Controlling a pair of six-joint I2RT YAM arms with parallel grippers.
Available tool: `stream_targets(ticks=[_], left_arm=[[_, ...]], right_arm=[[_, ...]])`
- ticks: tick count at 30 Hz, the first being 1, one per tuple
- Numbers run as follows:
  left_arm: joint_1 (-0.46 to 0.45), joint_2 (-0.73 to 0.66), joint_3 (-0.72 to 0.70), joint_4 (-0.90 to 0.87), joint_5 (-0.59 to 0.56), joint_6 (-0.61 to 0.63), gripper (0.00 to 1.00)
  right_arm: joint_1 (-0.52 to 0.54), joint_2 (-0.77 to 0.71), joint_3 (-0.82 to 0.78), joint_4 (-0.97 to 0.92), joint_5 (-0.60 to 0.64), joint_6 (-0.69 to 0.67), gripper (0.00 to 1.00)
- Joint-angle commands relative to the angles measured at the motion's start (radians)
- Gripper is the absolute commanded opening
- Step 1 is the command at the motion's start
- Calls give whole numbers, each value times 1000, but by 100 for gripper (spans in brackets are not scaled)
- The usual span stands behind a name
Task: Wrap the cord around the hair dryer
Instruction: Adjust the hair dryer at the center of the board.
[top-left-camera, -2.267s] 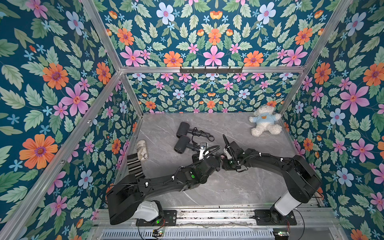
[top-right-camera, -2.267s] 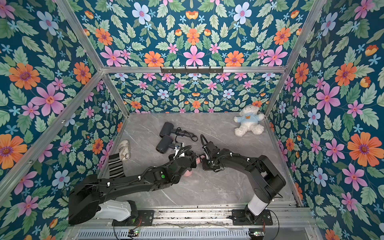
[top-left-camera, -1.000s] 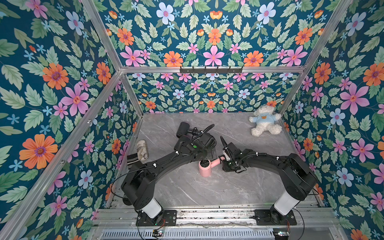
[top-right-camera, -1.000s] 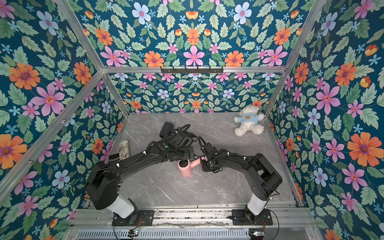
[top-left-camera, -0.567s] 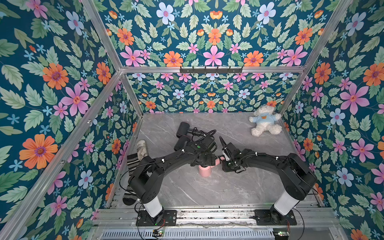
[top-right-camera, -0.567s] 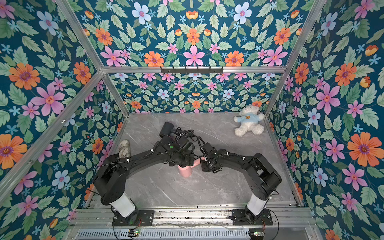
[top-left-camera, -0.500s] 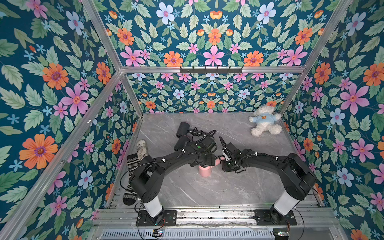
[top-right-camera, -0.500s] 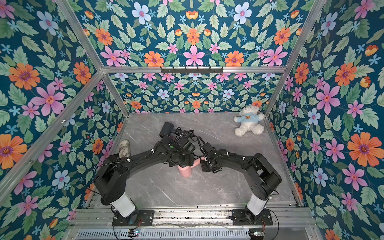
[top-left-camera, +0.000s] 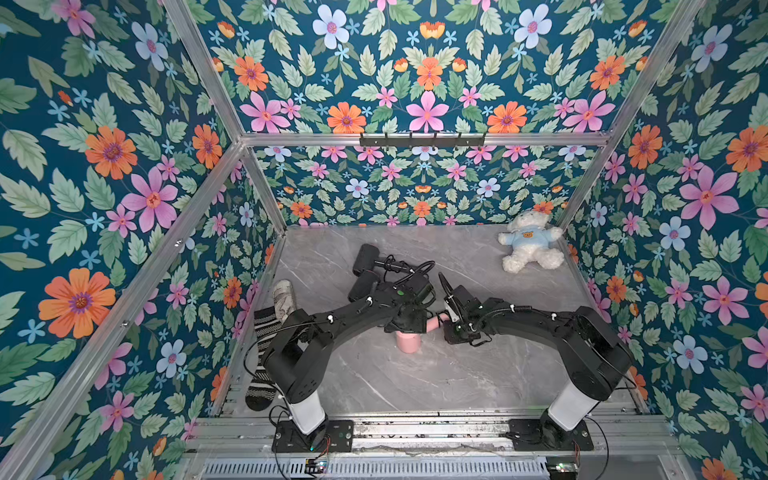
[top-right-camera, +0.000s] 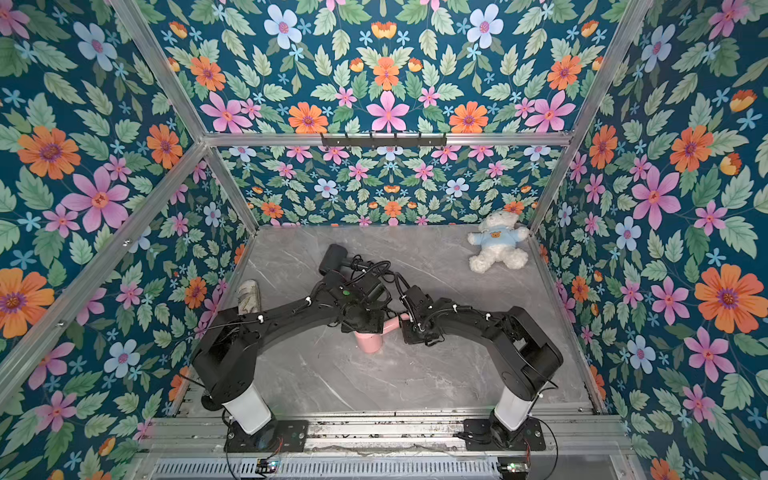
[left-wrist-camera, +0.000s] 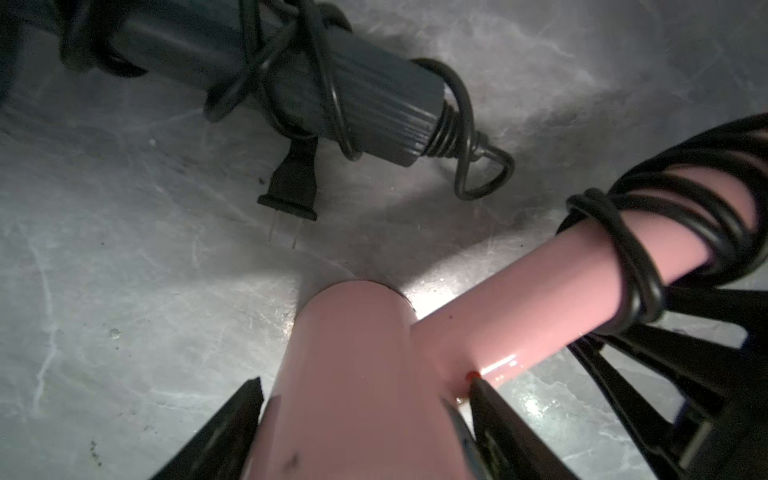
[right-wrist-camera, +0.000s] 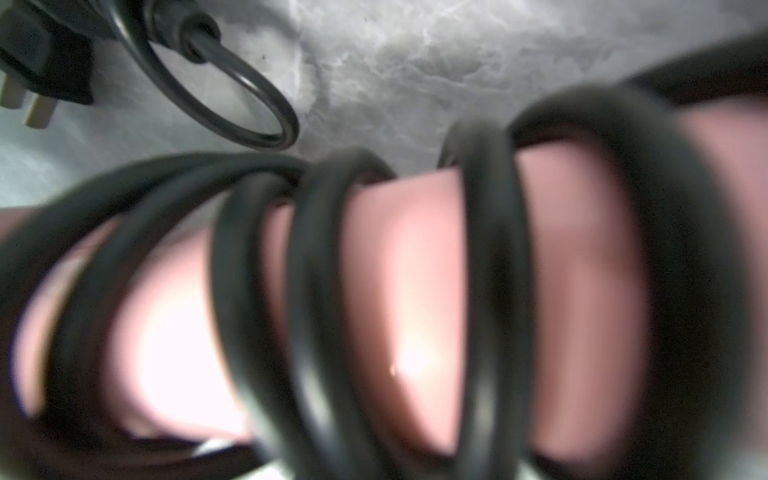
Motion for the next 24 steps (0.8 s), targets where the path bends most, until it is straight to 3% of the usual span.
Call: stream_targets(ticks=[1, 10, 17, 21, 24], left_arm=[[-3, 8, 1, -31, -15, 14, 68], [-29, 6, 29, -66, -99, 16, 36], [-75, -42, 18, -59, -246, -15, 2], [-122, -78, 4, -26, -355, -23, 0], [-184, -101, -29, 15, -498, -3, 0]], right_arm=[[3, 4, 0, -37, 12, 2, 0], [4, 5, 54, -154, -54, 6, 0], [2, -26, 101, -260, -189, 55, 0], [2, -35, 105, -241, -225, 69, 0], [1, -34, 91, -186, -238, 90, 0]])
